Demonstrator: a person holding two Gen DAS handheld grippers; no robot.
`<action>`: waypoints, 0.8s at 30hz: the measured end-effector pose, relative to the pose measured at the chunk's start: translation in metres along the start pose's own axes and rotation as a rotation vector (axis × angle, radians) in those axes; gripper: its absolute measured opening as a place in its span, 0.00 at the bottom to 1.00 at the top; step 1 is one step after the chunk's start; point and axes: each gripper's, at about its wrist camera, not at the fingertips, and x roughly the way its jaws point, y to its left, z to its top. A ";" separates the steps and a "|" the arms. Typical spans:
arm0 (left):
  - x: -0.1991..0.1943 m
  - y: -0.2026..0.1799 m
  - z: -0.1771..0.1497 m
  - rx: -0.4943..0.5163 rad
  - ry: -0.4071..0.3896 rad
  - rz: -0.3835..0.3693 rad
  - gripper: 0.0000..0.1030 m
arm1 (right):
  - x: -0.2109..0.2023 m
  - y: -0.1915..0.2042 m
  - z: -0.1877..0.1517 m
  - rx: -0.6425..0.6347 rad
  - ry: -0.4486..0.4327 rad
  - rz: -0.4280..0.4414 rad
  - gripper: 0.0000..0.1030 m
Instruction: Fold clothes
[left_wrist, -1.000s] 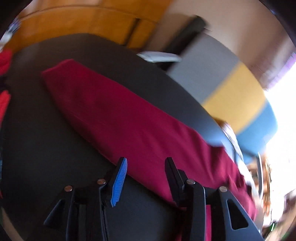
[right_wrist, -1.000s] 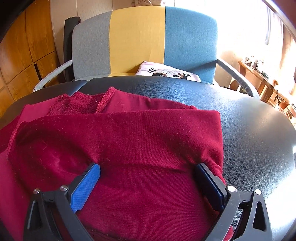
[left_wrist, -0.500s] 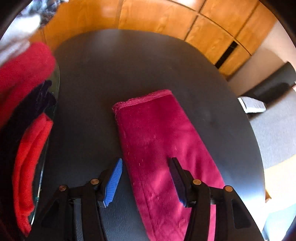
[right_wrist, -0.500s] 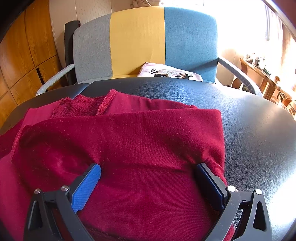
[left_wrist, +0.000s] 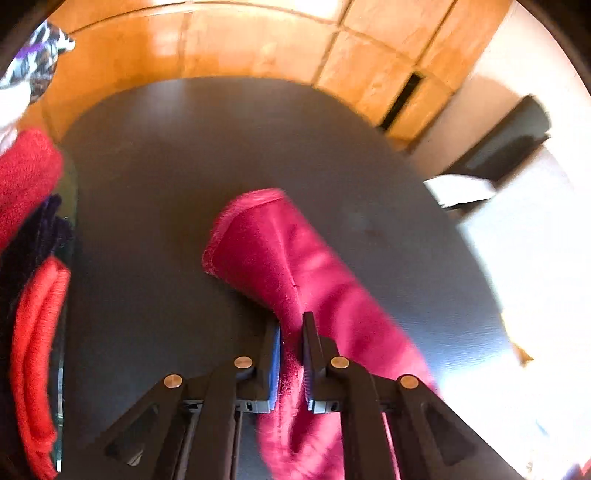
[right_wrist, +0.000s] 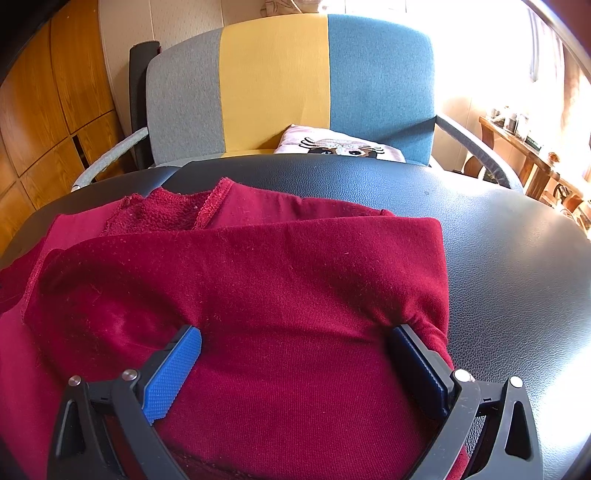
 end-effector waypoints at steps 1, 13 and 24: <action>-0.009 -0.009 -0.003 0.026 -0.008 -0.054 0.09 | 0.000 0.000 0.000 0.000 0.000 -0.001 1.00; -0.099 -0.132 -0.102 0.452 0.047 -0.540 0.09 | 0.000 0.001 0.001 -0.005 0.003 -0.007 1.00; -0.098 -0.167 -0.255 0.791 0.259 -0.596 0.16 | 0.000 0.000 0.000 -0.001 0.002 -0.005 1.00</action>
